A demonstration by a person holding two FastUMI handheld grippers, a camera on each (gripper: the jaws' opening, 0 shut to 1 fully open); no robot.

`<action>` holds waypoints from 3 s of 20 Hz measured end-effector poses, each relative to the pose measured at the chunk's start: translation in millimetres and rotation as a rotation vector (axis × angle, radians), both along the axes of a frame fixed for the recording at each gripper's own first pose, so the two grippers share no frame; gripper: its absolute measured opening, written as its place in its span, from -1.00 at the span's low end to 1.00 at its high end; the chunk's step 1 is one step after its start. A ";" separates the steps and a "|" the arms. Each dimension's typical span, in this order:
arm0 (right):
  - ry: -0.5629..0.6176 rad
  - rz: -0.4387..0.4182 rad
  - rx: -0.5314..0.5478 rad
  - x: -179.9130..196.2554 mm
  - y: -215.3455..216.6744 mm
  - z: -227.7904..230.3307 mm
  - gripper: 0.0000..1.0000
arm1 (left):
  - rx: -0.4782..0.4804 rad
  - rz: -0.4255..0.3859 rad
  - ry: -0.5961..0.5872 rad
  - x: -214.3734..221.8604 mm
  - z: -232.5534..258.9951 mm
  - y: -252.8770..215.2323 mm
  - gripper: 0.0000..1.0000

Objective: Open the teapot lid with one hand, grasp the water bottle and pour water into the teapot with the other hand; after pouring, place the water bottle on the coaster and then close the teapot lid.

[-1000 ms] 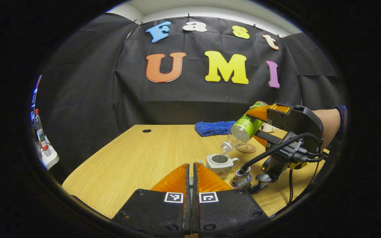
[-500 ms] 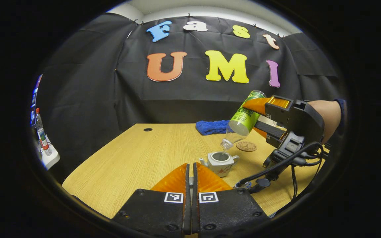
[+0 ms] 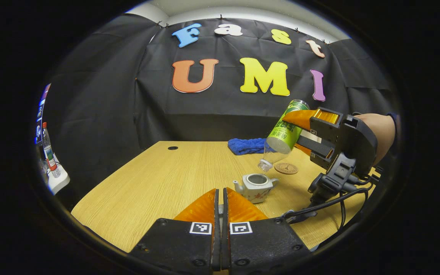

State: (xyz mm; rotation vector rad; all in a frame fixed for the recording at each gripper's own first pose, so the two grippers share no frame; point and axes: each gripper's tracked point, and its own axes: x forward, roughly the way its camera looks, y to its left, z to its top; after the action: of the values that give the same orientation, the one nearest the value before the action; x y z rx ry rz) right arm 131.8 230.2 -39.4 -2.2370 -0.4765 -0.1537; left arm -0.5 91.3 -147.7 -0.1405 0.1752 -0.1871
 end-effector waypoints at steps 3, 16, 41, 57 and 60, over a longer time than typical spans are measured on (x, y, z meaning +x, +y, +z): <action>-0.005 0.006 0.004 0.9 -0.1 0.9 0.48 | 0.000 0.003 0.001 1.7 -0.5 0.2 -0.93; 0.390 -0.025 0.823 15.9 -47.5 -74.0 0.43 | 0.005 0.026 0.018 6.0 2.9 2.2 -0.94; 0.865 0.018 2.188 85.0 -124.8 -77.1 0.46 | 0.047 0.066 -0.018 31.8 33.0 -16.5 -0.93; 0.870 0.032 2.136 49.4 -132.3 -85.8 0.89 | 0.007 0.021 -0.071 59.7 44.4 -52.4 -0.93; 0.836 0.001 2.126 25.4 -145.3 -88.3 0.89 | -0.007 -0.016 -0.103 69.9 48.9 -64.4 -0.93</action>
State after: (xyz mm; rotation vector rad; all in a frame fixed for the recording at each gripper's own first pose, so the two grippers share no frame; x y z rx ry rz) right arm 157.2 84.9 -127.7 -0.0825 0.2203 0.2217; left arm 69.4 26.8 -98.8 -0.1361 0.0732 -0.2101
